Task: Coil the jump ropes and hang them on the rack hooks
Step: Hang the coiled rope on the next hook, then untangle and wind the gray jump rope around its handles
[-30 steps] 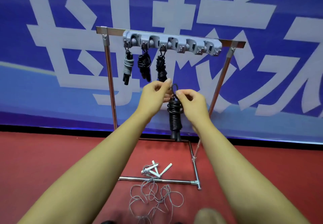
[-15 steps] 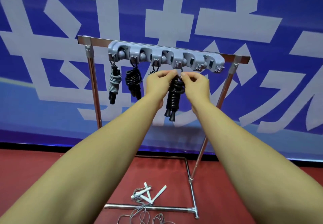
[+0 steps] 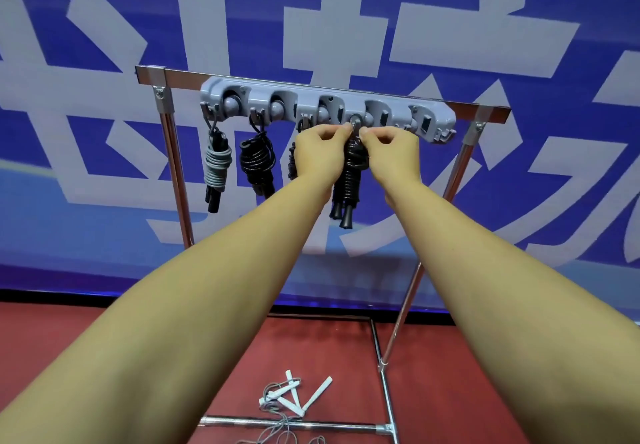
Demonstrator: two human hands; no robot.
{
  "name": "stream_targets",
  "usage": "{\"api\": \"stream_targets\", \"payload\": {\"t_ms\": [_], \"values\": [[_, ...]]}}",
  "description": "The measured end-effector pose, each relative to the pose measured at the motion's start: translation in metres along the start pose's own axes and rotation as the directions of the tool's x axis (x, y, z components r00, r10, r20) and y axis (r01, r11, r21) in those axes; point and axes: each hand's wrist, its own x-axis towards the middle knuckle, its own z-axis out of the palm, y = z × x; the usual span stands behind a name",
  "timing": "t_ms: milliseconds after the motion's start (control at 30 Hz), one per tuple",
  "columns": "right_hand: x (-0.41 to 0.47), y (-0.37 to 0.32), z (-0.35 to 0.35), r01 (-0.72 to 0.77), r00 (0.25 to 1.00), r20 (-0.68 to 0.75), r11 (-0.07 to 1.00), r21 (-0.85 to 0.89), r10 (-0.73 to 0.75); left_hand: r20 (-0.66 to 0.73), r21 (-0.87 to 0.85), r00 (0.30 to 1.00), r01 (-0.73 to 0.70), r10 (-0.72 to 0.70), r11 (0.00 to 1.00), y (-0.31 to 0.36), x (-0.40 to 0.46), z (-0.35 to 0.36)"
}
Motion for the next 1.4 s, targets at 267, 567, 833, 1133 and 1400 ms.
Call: {"api": "stream_targets", "payload": {"t_ms": [267, 567, 833, 1133, 1400], "values": [[-0.011, 0.01, 0.004, -0.077, 0.996, 0.035, 0.996, -0.039, 0.078, 0.061, 0.157, 0.998, 0.024, -0.034, 0.987, -0.007, -0.011, -0.011], [-0.058, -0.003, -0.017, 0.109, 0.96, 0.278, 0.944, -0.31, -0.02, 0.386, 0.485, 0.921, -0.254, 0.056, 0.837, 0.002, -0.045, -0.036], [-0.12, 0.037, -0.036, 0.179, 0.924, 0.379, 0.821, -0.542, 0.049, 0.44, 0.699, 0.894, -0.279, -0.089, 0.658, -0.029, -0.1, -0.076], [-0.239, 0.16, -0.027, 0.152, 0.858, 0.455, 0.73, -0.667, 0.237, 0.429, 0.799, 0.859, -0.217, -0.278, 0.56, -0.154, -0.185, -0.146], [-0.337, 0.292, 0.001, 0.07, 0.713, 0.511, 0.676, -0.734, 0.481, 0.348, 0.874, 0.776, -0.066, -0.526, 0.481, -0.3, -0.25, -0.206]]}}
